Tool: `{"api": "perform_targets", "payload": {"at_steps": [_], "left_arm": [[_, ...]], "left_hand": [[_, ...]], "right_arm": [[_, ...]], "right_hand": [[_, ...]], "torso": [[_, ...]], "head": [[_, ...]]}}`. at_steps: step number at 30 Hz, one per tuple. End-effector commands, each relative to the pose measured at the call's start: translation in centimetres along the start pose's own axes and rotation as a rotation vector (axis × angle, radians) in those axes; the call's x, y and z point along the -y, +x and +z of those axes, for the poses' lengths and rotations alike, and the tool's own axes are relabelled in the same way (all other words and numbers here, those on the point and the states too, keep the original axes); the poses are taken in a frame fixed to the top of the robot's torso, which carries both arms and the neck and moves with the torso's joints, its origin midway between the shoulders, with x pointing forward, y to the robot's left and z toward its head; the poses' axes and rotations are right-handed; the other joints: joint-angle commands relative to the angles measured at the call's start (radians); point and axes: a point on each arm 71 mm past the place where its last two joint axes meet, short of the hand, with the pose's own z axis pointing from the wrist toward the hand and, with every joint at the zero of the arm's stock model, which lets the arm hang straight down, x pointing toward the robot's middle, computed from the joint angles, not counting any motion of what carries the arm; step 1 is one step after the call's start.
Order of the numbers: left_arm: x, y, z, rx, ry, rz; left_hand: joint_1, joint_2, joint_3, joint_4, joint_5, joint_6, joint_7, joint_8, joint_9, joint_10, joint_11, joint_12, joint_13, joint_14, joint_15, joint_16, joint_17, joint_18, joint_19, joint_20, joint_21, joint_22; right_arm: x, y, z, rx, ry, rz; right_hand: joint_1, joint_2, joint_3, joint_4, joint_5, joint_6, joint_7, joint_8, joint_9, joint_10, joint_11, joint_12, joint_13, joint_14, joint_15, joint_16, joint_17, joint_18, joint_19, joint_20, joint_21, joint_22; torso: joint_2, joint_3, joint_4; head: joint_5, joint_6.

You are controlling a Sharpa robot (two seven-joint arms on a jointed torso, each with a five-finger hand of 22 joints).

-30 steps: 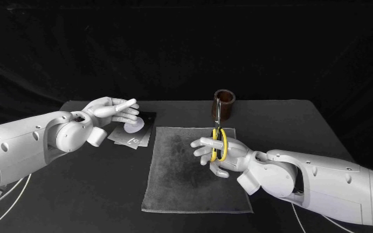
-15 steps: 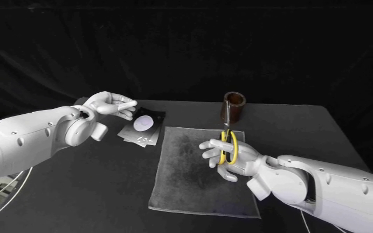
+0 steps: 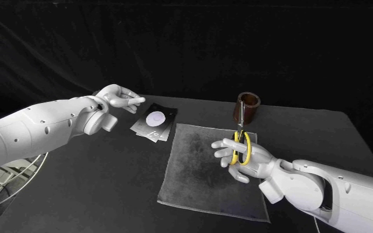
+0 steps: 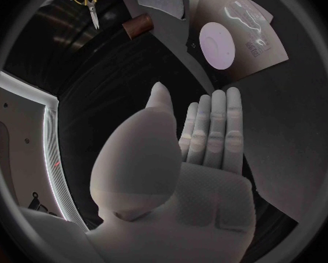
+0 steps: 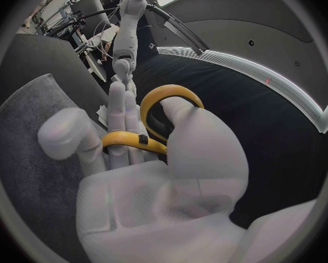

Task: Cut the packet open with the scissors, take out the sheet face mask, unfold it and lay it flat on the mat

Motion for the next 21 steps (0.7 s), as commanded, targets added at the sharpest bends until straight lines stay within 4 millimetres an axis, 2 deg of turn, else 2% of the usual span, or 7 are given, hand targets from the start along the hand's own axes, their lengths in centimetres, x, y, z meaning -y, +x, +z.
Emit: {"api": "perform_targets", "payload": {"at_steps": [1,3,5,6,10,14,21], "left_arm": [[0.0,0.7,0.2,-0.035,-0.041,0.173],[0.1,1.1,0.4,-0.033,-0.053,0.226],[0.2,1.4,0.6,-0.027,-0.073,0.274],[0.3,1.5,0.7,-0.021,-0.081,0.288],[0.5,2.0,1.1,0.012,-0.128,0.357],[0.9,2.9,1.4,0.029,-0.174,0.422],[1.9,4.0,1.9,0.034,-0.192,0.461]], "left_hand": [[-0.025,-0.013,-0.008,0.002,0.004,-0.006,-0.014,-0.006,-0.002,-0.012,0.000,0.007,0.000,-0.009,0.003,0.005,0.001,0.006,-0.008,0.003,-0.003,0.000],[-0.030,-0.013,-0.006,0.002,0.004,-0.009,-0.008,-0.009,-0.004,-0.006,-0.002,0.013,0.002,-0.009,0.002,0.006,0.001,0.007,-0.008,0.004,-0.002,0.000],[-0.033,-0.018,-0.005,0.002,0.004,-0.016,0.017,-0.016,-0.007,-0.003,-0.005,0.018,0.004,-0.010,0.000,0.006,-0.001,0.009,-0.009,0.004,0.000,0.001],[-0.048,-0.025,-0.009,0.003,0.005,-0.020,0.017,-0.019,-0.008,-0.006,-0.003,0.018,0.003,-0.015,0.001,0.003,-0.004,0.009,-0.011,0.005,-0.001,0.000],[-0.126,-0.067,-0.023,0.006,0.006,-0.032,0.044,-0.029,-0.012,-0.025,0.007,0.016,0.001,-0.011,0.006,-0.004,-0.012,0.010,-0.009,0.006,0.000,0.000],[-0.224,-0.101,-0.046,0.008,0.008,-0.033,0.053,-0.026,-0.012,-0.047,0.015,0.021,-0.002,-0.016,0.012,-0.013,-0.021,0.008,-0.014,0.009,-0.002,-0.003],[-0.215,-0.102,-0.045,0.007,0.008,-0.034,0.058,-0.020,-0.009,-0.060,0.020,0.032,0.000,-0.045,0.021,-0.024,-0.029,0.005,-0.034,0.017,-0.012,-0.008]], "right_arm": [[-0.1,0.2,0.0,-0.022,-0.003,0.004],[-0.1,0.2,0.0,-0.022,-0.004,0.006],[-0.1,0.2,0.0,-0.024,-0.007,0.008],[-0.1,0.2,0.0,-0.025,-0.008,0.008],[-0.1,0.3,0.1,-0.031,-0.013,0.010],[-0.2,0.3,0.0,-0.032,-0.016,0.011],[-0.2,0.3,0.0,-0.032,-0.017,0.009]], "right_hand": [[0.002,0.014,-0.007,0.000,-0.006,0.001,0.001,-0.003,-0.001,-0.007,0.003,0.004,0.001,0.006,0.004,-0.004,0.001,0.073,-0.006,-0.001,-0.006,-0.002],[0.002,0.014,-0.007,0.000,-0.006,0.001,0.001,-0.003,-0.001,-0.007,0.003,0.004,0.001,0.006,0.004,-0.004,0.001,0.073,-0.006,-0.001,-0.006,-0.002],[0.003,0.015,-0.009,0.000,-0.006,0.001,0.001,-0.003,-0.001,-0.007,0.003,0.004,0.001,0.007,0.004,-0.003,0.002,0.074,-0.006,-0.001,-0.007,-0.004],[0.003,0.015,-0.009,0.000,-0.006,0.001,0.001,-0.003,-0.001,-0.007,0.003,0.004,0.001,0.007,0.004,-0.003,0.002,0.074,-0.006,-0.001,-0.007,-0.004],[0.008,0.017,-0.013,-0.002,-0.006,0.004,0.001,-0.002,-0.001,-0.007,0.003,0.005,0.002,0.009,0.004,-0.002,0.004,0.074,-0.006,-0.001,-0.008,-0.005],[0.014,0.018,-0.017,-0.004,-0.006,0.006,0.000,-0.002,-0.001,-0.006,0.003,0.006,0.002,0.010,0.004,-0.002,0.005,0.075,-0.008,-0.002,-0.013,-0.011],[0.018,0.022,-0.020,-0.004,-0.006,0.009,0.000,-0.001,-0.001,-0.003,0.003,0.007,0.003,0.012,0.003,-0.002,0.007,0.076,-0.009,-0.002,-0.018,-0.017]], "torso": [[0.000,-0.0005,0.0007],[0.000,-0.0007,0.0001],[0.000,-0.0006,0.0001],[0.000,-0.0001,-0.0003],[0.001,-0.0005,-0.0016],[0.001,-0.0010,-0.0014],[0.001,-0.0002,-0.0012]], "head": [[0.021,-0.005],[0.028,-0.007],[0.030,-0.008],[0.032,-0.008],[0.039,-0.010],[0.040,-0.015],[0.045,-0.016]]}}
